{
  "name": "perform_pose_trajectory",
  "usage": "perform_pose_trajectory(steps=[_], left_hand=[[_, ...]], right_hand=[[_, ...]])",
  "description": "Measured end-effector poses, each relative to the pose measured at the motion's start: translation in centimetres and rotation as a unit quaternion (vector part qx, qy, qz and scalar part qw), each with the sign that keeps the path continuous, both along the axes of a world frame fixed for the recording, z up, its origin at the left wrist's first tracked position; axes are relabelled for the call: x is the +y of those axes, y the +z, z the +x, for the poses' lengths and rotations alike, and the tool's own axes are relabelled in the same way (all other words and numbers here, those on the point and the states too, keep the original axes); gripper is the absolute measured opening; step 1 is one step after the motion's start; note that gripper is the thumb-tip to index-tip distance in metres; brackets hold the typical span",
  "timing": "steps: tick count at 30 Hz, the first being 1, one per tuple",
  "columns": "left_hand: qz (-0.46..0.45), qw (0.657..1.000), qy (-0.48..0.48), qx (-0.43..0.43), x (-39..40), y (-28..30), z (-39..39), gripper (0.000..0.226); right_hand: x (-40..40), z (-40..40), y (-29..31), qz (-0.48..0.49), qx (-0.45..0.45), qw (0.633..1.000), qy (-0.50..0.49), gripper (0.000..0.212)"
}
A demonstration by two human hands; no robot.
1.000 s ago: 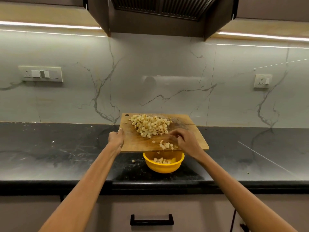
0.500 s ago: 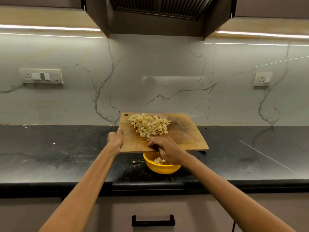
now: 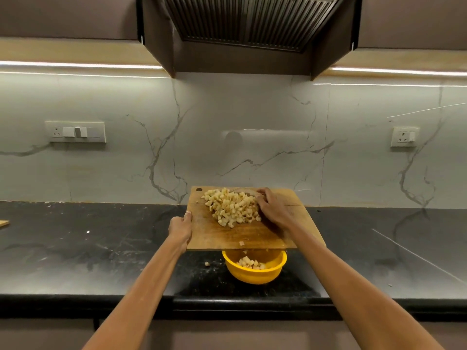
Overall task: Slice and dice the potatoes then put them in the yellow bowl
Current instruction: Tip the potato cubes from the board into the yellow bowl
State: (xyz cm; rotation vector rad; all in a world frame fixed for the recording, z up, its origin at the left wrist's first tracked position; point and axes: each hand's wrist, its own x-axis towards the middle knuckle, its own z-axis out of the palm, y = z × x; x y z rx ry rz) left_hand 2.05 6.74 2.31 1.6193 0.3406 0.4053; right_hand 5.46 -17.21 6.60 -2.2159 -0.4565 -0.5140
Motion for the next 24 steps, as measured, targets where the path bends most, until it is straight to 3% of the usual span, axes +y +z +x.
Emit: perform_pose_trajectory(steps=[9, 20, 24], left_hand=[[0.002, 1.0, -0.004, -0.004, 0.2, 0.3, 0.0, 0.041], [0.0, 1.0, 0.011, -0.007, 0.2, 0.2, 0.1, 0.039], [-0.003, 1.0, 0.009, -0.008, 0.2, 0.2, 0.2, 0.037]], right_hand=[[0.5, -0.7, -2.4, -0.005, -0.161, 0.986, 0.027, 0.015], [-0.5, -4.0, -4.6, -0.068, -0.169, 0.98, 0.08, 0.026], [-1.1, -4.6, -4.5, -0.02, -0.149, 0.984, 0.09, 0.028]])
